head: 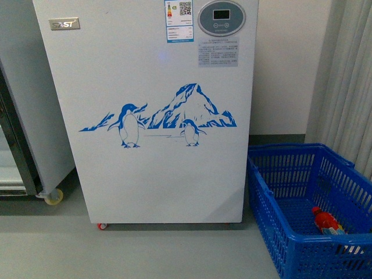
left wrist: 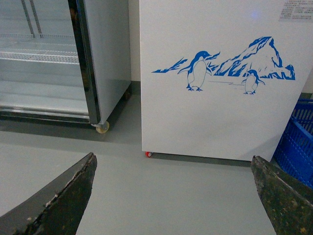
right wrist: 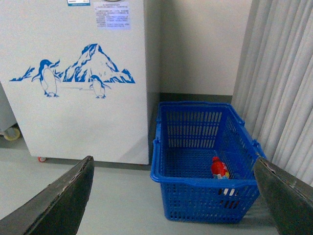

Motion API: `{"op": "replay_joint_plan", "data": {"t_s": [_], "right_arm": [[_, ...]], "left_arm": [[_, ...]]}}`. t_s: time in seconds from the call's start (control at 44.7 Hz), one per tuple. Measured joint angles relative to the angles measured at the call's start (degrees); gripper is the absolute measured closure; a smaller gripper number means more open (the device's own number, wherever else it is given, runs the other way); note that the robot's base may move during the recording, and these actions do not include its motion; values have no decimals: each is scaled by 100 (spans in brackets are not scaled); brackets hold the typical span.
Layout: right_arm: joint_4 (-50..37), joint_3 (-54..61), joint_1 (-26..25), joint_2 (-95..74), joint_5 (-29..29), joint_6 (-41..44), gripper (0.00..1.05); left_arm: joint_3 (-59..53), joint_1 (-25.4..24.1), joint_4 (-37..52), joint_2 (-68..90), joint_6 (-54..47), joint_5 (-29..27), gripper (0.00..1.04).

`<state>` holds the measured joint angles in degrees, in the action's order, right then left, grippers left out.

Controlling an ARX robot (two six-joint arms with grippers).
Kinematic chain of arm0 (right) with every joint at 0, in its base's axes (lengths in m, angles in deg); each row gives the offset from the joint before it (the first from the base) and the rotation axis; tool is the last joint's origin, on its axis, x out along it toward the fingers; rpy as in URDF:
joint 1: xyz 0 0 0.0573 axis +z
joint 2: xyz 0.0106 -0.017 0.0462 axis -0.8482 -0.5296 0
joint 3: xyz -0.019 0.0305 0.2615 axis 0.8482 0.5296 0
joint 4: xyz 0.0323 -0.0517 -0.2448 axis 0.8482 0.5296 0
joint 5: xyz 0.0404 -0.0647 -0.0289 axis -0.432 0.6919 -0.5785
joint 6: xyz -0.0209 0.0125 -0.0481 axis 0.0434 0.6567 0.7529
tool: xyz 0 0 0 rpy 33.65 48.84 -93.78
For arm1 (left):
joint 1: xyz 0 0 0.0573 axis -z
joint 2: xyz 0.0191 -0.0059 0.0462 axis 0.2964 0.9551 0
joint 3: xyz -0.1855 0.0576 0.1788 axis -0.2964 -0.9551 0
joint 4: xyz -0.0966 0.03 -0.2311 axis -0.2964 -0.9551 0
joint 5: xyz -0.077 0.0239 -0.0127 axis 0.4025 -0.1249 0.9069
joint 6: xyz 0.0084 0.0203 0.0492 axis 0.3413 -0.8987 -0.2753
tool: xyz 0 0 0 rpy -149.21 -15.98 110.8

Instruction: Put drink in fridge

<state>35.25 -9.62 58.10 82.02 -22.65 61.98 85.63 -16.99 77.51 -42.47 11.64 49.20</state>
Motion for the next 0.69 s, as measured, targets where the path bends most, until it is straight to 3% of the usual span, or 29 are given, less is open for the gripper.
{"op": "replay_joint_plan", "data": {"t_s": [0.694], "right_arm": [[0, 0, 0, 0, 2, 0, 7]], "left_arm": [[0, 0, 0, 0, 0, 0, 8]]}}
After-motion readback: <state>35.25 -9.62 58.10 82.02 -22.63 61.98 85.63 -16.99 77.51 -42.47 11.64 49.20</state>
